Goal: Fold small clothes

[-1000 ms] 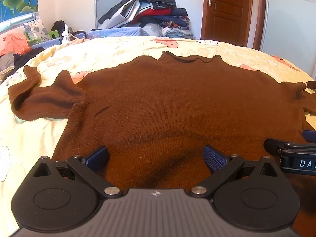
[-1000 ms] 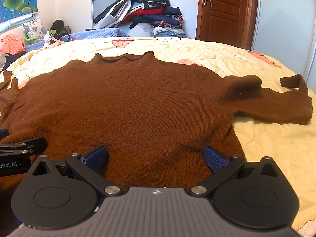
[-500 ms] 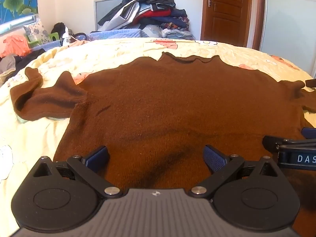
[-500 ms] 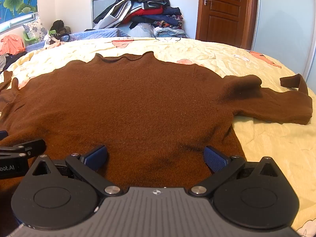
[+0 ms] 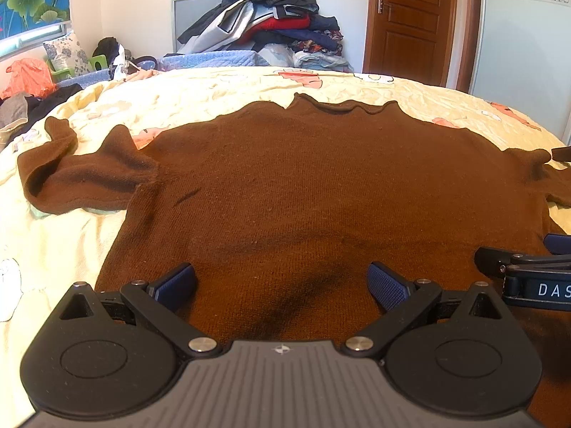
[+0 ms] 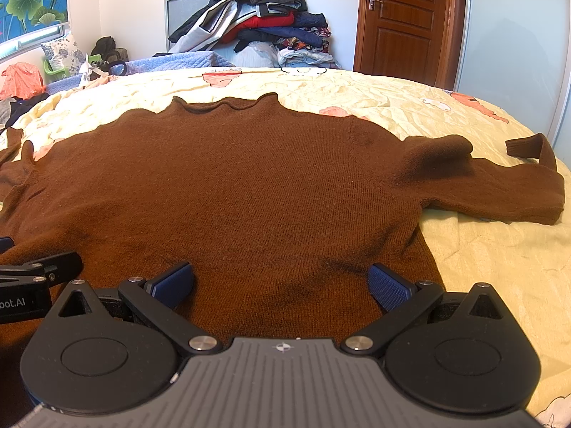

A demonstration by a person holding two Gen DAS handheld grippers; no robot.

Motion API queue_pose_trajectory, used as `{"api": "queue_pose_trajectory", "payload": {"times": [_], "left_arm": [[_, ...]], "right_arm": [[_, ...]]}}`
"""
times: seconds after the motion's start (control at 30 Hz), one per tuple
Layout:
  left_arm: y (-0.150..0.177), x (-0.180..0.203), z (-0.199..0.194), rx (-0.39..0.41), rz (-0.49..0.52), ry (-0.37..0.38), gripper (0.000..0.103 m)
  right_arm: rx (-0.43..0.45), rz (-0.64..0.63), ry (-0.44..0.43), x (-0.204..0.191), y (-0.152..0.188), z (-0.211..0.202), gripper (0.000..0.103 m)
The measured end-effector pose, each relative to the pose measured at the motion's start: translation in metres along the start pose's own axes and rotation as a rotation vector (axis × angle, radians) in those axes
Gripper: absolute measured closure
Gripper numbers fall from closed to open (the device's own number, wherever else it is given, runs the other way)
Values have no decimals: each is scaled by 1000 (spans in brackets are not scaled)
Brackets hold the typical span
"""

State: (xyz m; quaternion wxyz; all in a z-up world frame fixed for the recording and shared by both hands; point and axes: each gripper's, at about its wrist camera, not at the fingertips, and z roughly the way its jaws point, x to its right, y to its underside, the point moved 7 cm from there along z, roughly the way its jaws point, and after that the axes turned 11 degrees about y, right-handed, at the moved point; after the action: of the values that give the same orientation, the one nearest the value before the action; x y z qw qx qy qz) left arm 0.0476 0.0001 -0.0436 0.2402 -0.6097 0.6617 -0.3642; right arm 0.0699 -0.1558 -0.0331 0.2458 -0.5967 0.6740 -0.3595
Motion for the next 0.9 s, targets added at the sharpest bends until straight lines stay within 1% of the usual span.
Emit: {"api": "queue_pose_trajectory", "payload": {"times": [0.9], "left_arm": [[0,3,0,0,1,-1,0]], "right_arm": [[1,0,0,-1,0,0,0]]}}
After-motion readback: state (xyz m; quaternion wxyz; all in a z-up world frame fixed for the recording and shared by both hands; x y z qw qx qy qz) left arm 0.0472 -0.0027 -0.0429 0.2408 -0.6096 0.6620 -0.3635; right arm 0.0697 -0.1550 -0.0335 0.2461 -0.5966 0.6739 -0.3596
